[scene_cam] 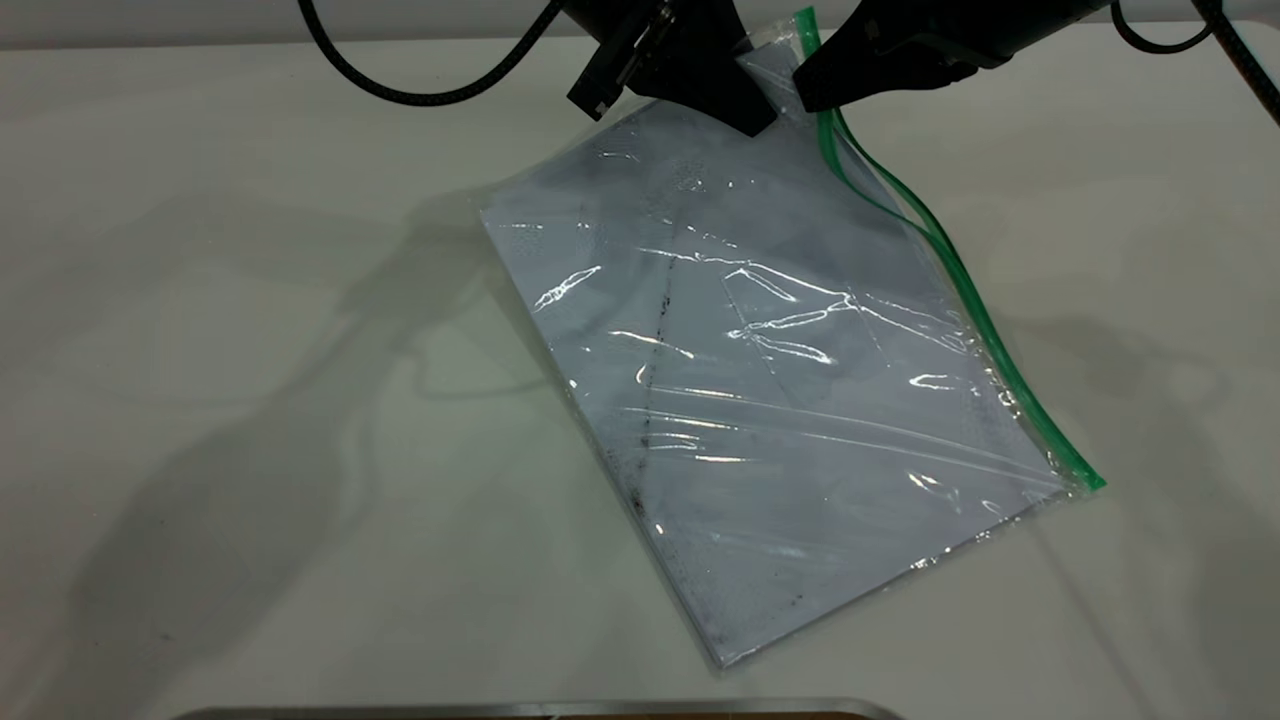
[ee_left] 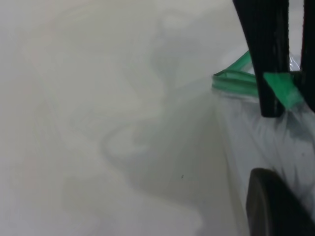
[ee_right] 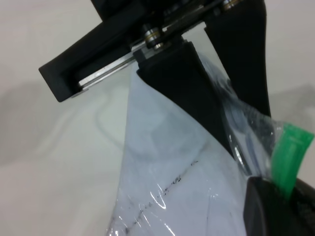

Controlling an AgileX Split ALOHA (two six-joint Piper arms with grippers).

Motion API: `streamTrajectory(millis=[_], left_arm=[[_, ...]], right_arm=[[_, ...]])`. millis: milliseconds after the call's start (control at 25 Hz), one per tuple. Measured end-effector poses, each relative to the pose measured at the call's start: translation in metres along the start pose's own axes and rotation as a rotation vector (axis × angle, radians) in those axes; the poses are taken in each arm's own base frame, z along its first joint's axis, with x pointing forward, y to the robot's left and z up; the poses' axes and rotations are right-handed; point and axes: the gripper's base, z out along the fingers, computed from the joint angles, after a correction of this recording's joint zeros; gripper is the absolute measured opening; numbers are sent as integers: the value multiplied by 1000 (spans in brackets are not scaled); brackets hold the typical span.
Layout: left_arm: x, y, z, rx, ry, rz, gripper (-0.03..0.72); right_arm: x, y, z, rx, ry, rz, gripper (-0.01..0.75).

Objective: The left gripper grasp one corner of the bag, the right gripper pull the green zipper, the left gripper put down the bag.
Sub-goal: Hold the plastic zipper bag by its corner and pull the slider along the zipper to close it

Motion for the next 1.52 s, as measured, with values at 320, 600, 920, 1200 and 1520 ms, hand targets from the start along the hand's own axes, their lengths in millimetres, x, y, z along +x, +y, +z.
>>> streamTrajectory(millis=[320,600,920,1200,1520], left_arm=[[0,0,0,-1,-2,-1,53],[-1,1,-1,-9,-13,-5,53],[-1,1,-1,-12,-15,-9,53],[-1,1,-1,-14,-21,-11,53],[-2,1,0,-12,-22,-10,53]], right_arm=[[-1,0,0,2,6,-16,37],[-1,-2,-1,18,7,-18,38],[0,-2,-1,23,19,-14,44],[1,-2,-2,38,44,-13,49],[2,-2,-2,48,67,-7,53]])
